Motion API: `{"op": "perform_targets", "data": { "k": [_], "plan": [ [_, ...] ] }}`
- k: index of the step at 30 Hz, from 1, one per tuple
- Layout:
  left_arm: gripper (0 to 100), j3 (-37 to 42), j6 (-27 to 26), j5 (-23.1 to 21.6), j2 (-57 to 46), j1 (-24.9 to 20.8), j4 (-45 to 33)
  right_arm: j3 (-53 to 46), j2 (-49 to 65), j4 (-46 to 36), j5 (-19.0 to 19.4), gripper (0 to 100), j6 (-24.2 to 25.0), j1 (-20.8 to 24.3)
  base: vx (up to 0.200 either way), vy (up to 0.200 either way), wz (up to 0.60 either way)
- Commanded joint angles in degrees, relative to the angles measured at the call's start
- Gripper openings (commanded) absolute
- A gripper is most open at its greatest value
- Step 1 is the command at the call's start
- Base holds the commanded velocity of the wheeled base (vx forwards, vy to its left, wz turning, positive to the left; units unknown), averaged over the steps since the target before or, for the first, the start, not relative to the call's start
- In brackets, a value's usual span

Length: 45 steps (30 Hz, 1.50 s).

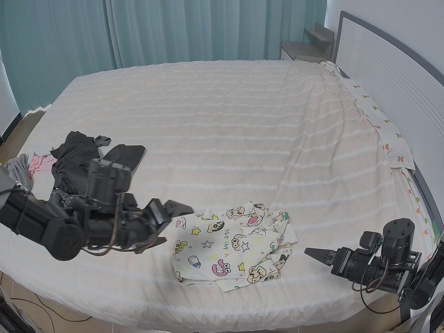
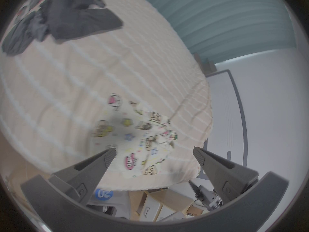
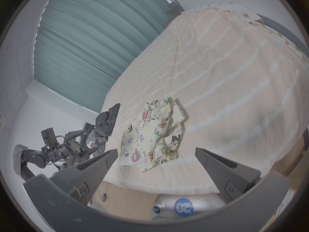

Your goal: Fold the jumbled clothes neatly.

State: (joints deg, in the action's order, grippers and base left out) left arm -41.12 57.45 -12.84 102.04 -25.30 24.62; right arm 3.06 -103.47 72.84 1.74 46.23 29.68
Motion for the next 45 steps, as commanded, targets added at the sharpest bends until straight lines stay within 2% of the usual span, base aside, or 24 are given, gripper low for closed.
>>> {"op": "perform_targets", "data": {
  "k": [1,5,8,10,15,18,23,29,41,43,45],
  "plan": [
    [100,16.33,-1.29,-12.65,-10.98,17.47,4.91,10.12,-10.52,-1.12,-3.50,100,-11.25,1.96,0.000,0.000,0.00],
    [100,19.41,-1.03,-15.11,-10.63,22.04,8.07,17.86,-13.95,-4.90,-6.40,100,-16.08,6.70,0.000,0.000,0.00],
    [100,20.20,-0.94,-15.38,-10.37,22.31,8.16,22.52,-14.91,-10.35,-7.90,100,-18.28,8.64,0.000,0.000,0.00],
    [100,21.34,-0.59,-18.54,-9.66,22.48,8.25,27.79,-15.18,-16.85,-9.21,100,-22.94,10.04,0.000,0.000,0.00],
    [100,21.52,-0.50,-21.70,-9.84,24.50,8.60,35.35,-16.76,-23.97,-12.11,100,-31.46,11.27,0.000,0.000,0.00],
    [100,21.78,-0.50,-24.96,-10.19,26.97,8.86,37.72,-18.34,-24.59,-14.31,100,-35.42,12.15,0.000,0.000,0.00],
    [100,23.54,-0.50,-29.35,-11.33,29.78,10.71,38.69,-19.05,-25.03,-14.93,100,-42.89,12.59,0.000,0.120,0.00],
    [100,25.21,-0.50,-29.53,-11.24,29.69,13.70,39.13,-19.92,-25.47,-17.74,100,-49.39,13.73,0.000,0.000,0.00],
    [100,25.21,-0.50,-29.53,-11.07,29.60,13.78,45.54,-24.32,-28.63,-16.95,100,-52.91,15.32,0.000,0.000,0.00],
    [100,25.21,-0.50,-29.53,-10.98,29.60,13.78,45.98,-25.11,-28.63,-16.51,100,-53.26,14.96,0.000,0.000,0.00],
    [100,25.21,-0.50,-29.61,-10.80,29.60,13.78,46.60,-26.08,-28.63,-14.49,100,-53.43,14.00,0.000,0.000,0.00]
  ]
}}
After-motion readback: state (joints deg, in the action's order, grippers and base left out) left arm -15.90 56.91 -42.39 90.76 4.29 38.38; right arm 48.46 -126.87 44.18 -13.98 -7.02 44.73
